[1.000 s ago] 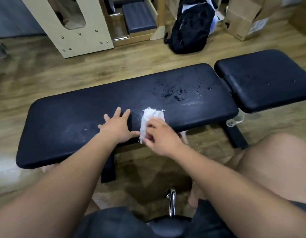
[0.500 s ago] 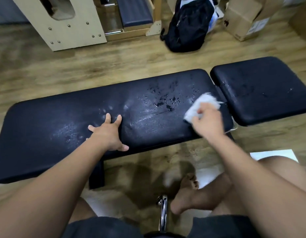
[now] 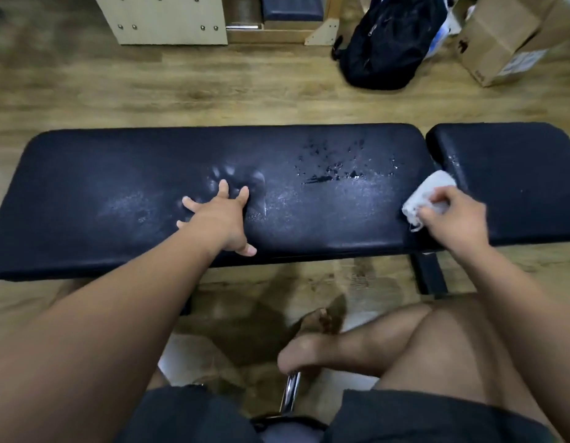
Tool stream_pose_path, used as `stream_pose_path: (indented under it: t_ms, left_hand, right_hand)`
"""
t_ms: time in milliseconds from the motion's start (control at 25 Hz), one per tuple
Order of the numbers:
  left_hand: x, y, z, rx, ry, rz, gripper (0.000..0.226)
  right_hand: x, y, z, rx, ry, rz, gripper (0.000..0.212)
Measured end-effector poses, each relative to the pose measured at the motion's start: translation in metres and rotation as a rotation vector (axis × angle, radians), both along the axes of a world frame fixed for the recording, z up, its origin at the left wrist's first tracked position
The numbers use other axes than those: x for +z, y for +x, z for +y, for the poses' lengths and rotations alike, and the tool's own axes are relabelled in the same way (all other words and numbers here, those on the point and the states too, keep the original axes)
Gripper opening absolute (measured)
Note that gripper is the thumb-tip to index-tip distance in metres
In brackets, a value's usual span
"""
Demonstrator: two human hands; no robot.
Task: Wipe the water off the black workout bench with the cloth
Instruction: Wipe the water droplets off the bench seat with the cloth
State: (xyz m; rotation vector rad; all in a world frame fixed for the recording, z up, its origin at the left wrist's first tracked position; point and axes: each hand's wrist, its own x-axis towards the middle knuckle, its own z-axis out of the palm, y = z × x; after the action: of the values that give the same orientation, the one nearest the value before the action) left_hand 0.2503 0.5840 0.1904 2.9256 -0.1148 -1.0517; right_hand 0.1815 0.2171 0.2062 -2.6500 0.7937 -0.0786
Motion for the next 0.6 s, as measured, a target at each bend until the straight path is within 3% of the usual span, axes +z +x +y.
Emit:
stream_pose_path:
  t_ms: [80,120,280,360,440,600]
  left_hand:
    - [0.006,-0.004,-0.006,0.024,-0.011,0.008,0.132]
    - [0.010,-0.007,-0.008,0.050,-0.016,0.008,0.129]
    - [0.011,-0.011,-0.004,0.042,-0.045,0.007,0.130]
    - [0.007,-0.012,-0.001,0.029,-0.052,0.004,0.131]
    - [0.012,-0.011,-0.003,0.071,-0.042,0.023,0.127]
    - [0.021,-0.009,-0.008,0.072,-0.025,0.034,0.128]
  right_hand:
    - [-0.002,0.012,0.042,-0.063,-0.011,-0.020,0.023]
    - [-0.006,0.017,0.080,0.009,0.018,-0.043,0.021]
    - [-0.017,0.023,0.224,0.635,0.130,0.029,0.018]
    - [-0.017,0.028,0.213,0.857,0.160,0.028,0.014]
    - [-0.016,0.028,0.148,0.754,0.071,-0.021,0.019]
    - [0.000,0.021,0.012,0.209,-0.130,-0.005,0.036]
